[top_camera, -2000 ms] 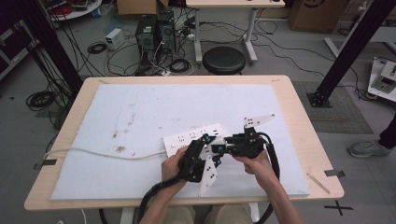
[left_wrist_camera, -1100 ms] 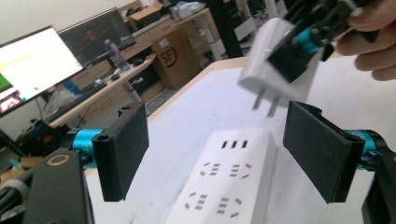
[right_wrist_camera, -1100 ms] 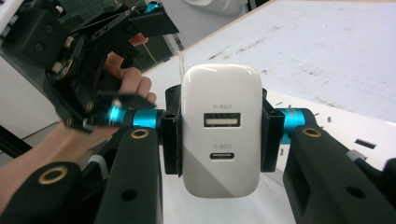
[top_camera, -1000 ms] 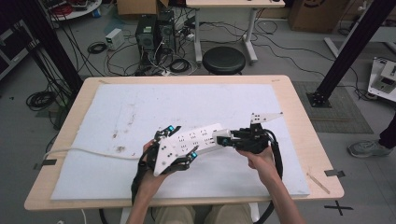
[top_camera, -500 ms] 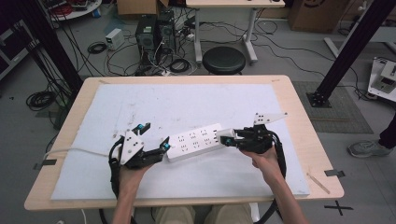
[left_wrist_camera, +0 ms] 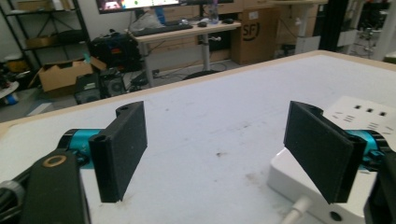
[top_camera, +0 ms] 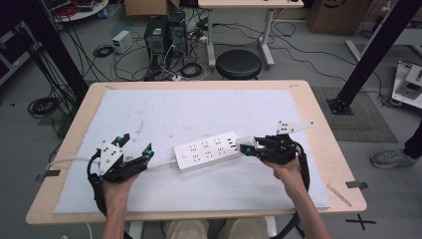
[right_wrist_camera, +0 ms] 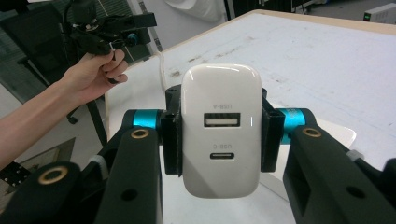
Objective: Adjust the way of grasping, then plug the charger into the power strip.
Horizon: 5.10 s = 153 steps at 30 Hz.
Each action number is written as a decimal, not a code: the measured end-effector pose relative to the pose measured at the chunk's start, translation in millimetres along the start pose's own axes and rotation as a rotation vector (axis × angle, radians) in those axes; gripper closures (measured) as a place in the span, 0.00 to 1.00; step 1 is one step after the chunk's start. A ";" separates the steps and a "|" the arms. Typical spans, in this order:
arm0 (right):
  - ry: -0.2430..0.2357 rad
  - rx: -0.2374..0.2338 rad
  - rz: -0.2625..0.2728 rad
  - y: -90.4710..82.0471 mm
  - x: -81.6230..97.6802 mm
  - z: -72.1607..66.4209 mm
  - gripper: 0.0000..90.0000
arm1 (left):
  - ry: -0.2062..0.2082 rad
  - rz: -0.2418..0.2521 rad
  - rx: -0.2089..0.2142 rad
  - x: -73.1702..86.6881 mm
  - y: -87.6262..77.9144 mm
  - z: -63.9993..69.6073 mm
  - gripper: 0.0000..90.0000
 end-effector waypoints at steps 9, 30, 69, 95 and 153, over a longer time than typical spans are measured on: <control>-0.033 0.030 -0.016 -2.3 -0.3 3.5 0.70 | -0.023 -0.007 -0.036 12.1 -5.7 -20.9 0.23; -0.290 0.022 -0.208 12.5 -40.3 20.3 0.70 | -0.027 0.047 -0.051 41.1 -11.2 -34.7 0.22; -0.775 -0.199 -0.639 122.7 -62.7 35.5 0.70 | -0.039 0.034 -0.053 43.7 -13.2 -30.0 0.22; -0.946 -0.264 -0.766 142.1 -52.8 35.0 0.70 | -0.063 0.002 -0.068 46.0 -11.5 -31.9 0.22; -0.945 -0.252 -0.819 156.9 -40.2 34.0 0.71 | -0.068 -0.024 -0.043 47.9 -9.0 -30.9 0.22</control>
Point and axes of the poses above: each handheld gripper's, and its own axes: y roughly forward along the jaws, x roughly out of its underside, z roughly to its right, the point moved 5 cm from there along y, roughly forward along the jaws, and after that the axes turned 11 degrees about x, right-handed, at the moved point
